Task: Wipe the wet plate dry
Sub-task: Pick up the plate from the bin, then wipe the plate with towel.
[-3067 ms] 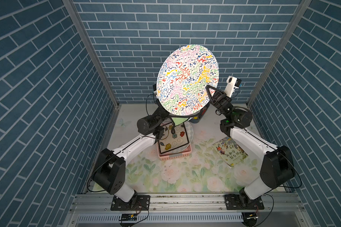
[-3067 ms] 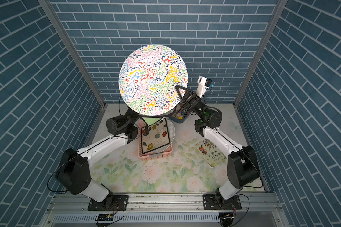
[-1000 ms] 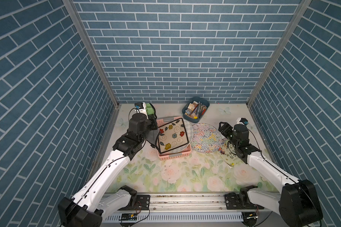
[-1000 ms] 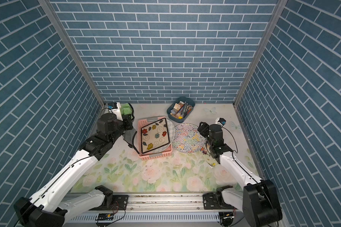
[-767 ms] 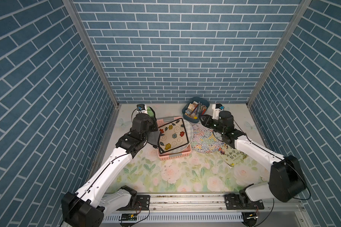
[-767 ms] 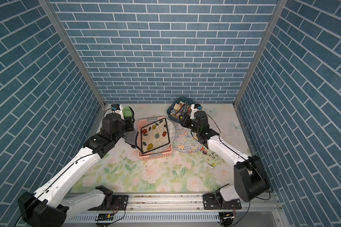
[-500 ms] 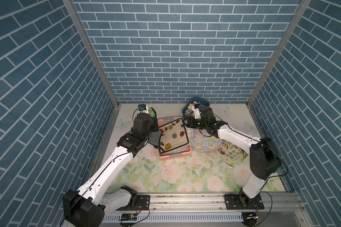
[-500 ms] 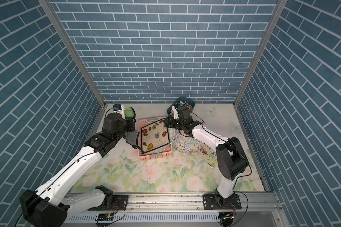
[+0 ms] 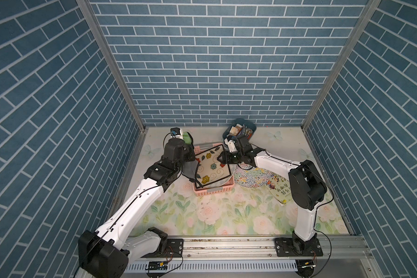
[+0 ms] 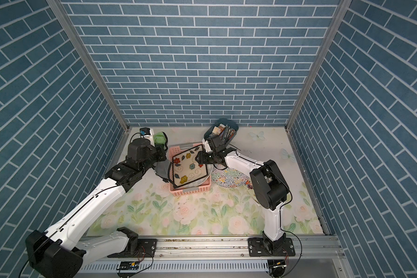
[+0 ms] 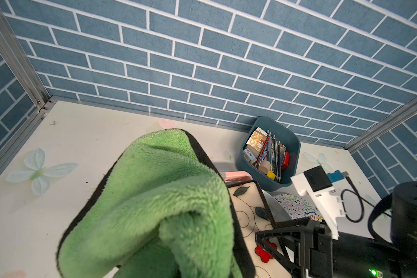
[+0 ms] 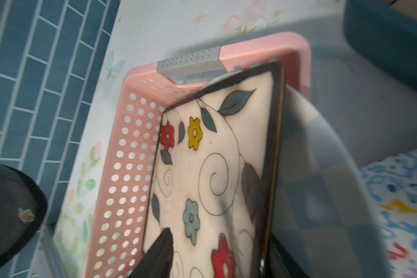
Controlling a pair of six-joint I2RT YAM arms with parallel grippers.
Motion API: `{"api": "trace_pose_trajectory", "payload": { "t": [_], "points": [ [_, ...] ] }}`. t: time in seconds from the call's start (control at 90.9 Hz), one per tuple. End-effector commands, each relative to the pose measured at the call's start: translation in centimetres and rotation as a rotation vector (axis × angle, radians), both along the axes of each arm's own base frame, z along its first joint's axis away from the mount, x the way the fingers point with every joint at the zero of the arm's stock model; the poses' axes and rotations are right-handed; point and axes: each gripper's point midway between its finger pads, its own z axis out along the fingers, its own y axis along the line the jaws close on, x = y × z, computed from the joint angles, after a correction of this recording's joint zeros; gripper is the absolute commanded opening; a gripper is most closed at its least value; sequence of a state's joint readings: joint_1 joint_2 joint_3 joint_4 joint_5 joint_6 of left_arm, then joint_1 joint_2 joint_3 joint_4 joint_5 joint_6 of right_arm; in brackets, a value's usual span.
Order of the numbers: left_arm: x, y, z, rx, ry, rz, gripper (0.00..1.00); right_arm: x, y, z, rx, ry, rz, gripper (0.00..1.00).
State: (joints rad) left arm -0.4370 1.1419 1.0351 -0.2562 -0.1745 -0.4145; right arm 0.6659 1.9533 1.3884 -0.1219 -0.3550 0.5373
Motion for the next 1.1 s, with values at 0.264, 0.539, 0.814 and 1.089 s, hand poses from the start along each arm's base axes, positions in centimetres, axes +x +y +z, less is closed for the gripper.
{"api": "trace_pose_trajectory", "payload": {
  "t": [0.264,0.539,0.814,1.089],
  "points": [
    [-0.1,-2.2,2.0,-0.084,-0.044,-0.119,0.0,-1.0,1.5,7.3,0.333,-0.036,0.049,0.0],
    [0.1,-5.8,2.1,-0.16,-0.043,-0.298,0.0,-2.3,-1.6,22.7,0.65,-0.297,-0.049,0.0],
    [0.9,-6.3,-4.6,-0.195,0.097,-0.259,0.0,-4.9,-5.1,29.8,0.991,-0.347,-0.129,0.0],
    [3.7,-3.4,-3.9,-0.133,0.085,-0.102,0.0,-10.3,-0.8,29.2,0.989,-0.31,0.204,0.0]
  ]
}}
